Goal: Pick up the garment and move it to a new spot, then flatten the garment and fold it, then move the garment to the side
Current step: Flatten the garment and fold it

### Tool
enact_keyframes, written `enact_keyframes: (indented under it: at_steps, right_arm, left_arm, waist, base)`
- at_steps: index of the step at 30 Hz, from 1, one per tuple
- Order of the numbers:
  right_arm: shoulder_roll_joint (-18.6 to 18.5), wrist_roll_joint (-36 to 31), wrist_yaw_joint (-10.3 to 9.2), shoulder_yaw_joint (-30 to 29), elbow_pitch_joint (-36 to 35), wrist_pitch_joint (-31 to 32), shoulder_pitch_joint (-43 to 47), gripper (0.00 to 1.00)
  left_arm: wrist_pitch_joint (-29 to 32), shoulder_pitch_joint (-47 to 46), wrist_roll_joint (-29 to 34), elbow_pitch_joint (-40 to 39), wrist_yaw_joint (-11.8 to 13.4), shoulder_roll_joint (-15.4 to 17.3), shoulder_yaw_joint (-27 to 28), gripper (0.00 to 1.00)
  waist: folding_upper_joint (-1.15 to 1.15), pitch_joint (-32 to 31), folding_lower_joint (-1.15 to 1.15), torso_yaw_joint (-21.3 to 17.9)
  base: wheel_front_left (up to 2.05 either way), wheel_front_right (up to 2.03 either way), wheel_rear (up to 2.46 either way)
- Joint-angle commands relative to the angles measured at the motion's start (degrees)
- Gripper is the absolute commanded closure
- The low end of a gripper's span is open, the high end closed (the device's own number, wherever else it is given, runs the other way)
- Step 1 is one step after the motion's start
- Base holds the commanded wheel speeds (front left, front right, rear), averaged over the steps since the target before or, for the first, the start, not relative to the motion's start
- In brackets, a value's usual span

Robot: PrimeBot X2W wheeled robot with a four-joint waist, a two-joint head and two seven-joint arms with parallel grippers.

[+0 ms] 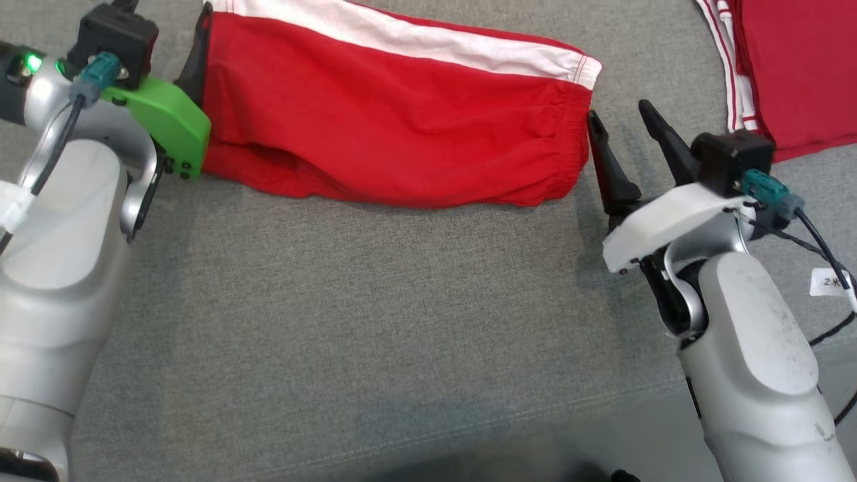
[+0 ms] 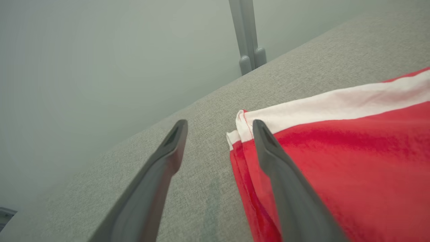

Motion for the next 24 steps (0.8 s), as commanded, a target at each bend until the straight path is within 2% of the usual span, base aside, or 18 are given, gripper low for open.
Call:
enact_keyframes:
  at_steps: [1,11,17,24]
  right_arm:
    - [-0.1,-0.7,-0.10,-0.8,-0.9,-0.2,1.6,0.00]
    - [0.6,-0.9,-0.10,-3.6,-6.4,-3.3,10.9,0.00]
    - [0.6,1.8,-0.10,-3.3,-8.3,-6.9,17.0,0.00]
    - [0.7,-0.3,-0.10,-2.1,-10.6,-11.3,23.2,0.00]
  left_arm:
    - [-0.4,1.6,-0.5,-0.3,0.4,0.2,0.1,0.00]
    - [0.9,9.6,-3.2,-0.7,0.3,-0.3,-0.8,0.00]
    - [2.4,14.4,-5.8,-0.2,0.0,-0.8,-0.8,0.00]
    - [4.5,17.4,-9.5,1.3,-0.2,-1.2,0.5,0.00]
  waist:
    - [0.00,-1.9,-0.01,0.5]
    - [0.00,-7.2,-0.01,0.6]
    - [0.00,-10.6,-0.01,0.1]
    - [0.00,-12.2,-0.01,-1.2]
  base:
    - [0.00,0.00,0.00]
    - [0.00,0.00,0.00]
    - [0.00,0.00,0.00]
    - [0.00,0.00,0.00]
